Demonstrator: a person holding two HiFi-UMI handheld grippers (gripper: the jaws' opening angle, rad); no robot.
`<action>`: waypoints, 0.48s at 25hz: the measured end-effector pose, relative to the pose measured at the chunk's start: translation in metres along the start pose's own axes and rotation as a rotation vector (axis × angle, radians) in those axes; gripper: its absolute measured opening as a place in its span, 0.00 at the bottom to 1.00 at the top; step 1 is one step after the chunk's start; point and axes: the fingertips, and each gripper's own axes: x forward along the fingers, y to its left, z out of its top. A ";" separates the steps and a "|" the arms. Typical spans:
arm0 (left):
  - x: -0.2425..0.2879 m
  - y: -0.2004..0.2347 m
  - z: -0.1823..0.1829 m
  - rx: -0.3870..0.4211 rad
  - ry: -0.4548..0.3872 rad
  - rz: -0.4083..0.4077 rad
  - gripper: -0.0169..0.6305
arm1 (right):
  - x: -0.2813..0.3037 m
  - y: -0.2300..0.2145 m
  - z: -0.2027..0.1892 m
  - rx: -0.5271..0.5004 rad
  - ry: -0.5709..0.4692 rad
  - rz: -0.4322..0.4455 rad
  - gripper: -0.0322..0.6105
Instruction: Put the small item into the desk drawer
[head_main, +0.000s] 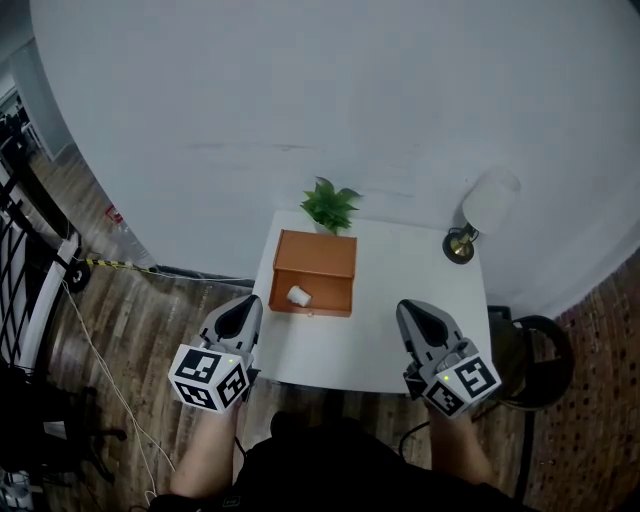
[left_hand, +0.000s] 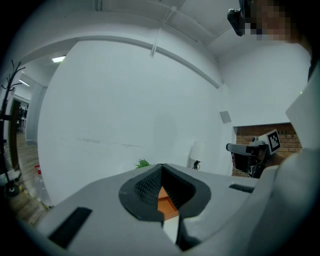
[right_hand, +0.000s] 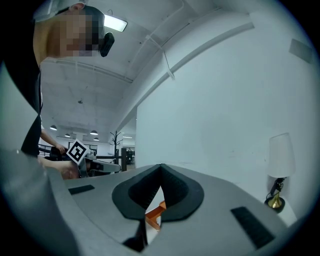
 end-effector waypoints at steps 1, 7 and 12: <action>-0.001 0.004 -0.003 -0.002 0.004 0.005 0.03 | 0.000 0.001 -0.003 0.003 0.004 -0.003 0.05; -0.005 0.024 -0.022 -0.031 0.046 0.008 0.03 | 0.007 0.008 -0.019 0.011 0.049 -0.014 0.05; -0.008 0.032 -0.030 -0.042 0.059 0.004 0.03 | 0.012 0.014 -0.024 0.005 0.064 -0.020 0.05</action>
